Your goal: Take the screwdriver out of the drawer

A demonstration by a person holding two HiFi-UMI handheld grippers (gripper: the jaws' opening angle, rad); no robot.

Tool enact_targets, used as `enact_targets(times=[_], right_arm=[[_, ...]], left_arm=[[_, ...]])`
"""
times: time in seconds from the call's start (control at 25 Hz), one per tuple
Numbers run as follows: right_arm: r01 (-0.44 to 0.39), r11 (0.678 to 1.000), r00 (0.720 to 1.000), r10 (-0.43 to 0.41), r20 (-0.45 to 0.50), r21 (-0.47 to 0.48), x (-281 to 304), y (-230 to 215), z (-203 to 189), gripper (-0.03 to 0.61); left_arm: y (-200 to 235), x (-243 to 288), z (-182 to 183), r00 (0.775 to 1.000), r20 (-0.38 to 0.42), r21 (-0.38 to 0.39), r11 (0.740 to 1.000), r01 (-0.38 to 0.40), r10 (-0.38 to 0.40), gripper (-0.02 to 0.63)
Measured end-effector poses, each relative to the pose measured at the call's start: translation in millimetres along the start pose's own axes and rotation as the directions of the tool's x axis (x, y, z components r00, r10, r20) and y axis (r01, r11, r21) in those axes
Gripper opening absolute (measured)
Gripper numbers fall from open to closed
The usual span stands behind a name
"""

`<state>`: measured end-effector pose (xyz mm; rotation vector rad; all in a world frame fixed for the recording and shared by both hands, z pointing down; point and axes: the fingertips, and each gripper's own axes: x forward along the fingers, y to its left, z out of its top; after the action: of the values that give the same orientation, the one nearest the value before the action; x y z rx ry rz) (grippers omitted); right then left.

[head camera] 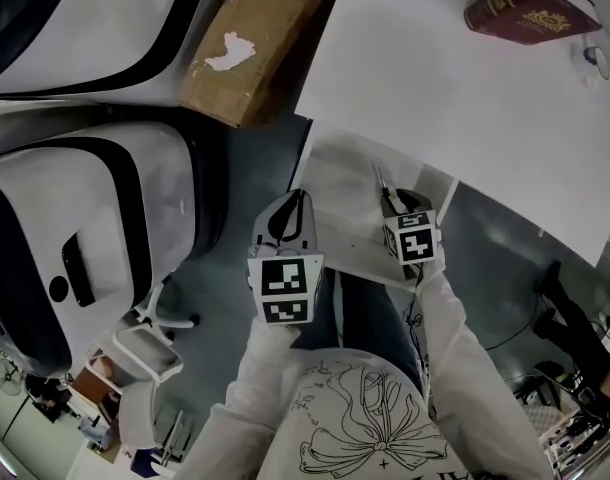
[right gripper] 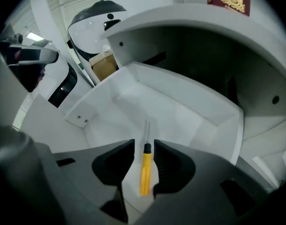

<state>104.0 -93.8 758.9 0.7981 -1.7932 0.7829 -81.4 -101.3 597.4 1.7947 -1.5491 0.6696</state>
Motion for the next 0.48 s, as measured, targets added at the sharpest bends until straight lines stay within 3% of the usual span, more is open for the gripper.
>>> enact_targets(times=[0.24,0.48], right_arm=[[-0.016,0.999,0.990,0.012,-0.139,-0.033,30,-2,-25,0.121],[-0.014,0.999,0.978,0.005,-0.207,-0.041,42,-4,-35,0.114]], left_arm=[[4,3,-4,1.000,-0.001,-0.014,1.000,-0.007,0.007,0.012],[6,2,-10,1.000,-0.011,-0.034,0.999,-0.018,0.017,0.012]])
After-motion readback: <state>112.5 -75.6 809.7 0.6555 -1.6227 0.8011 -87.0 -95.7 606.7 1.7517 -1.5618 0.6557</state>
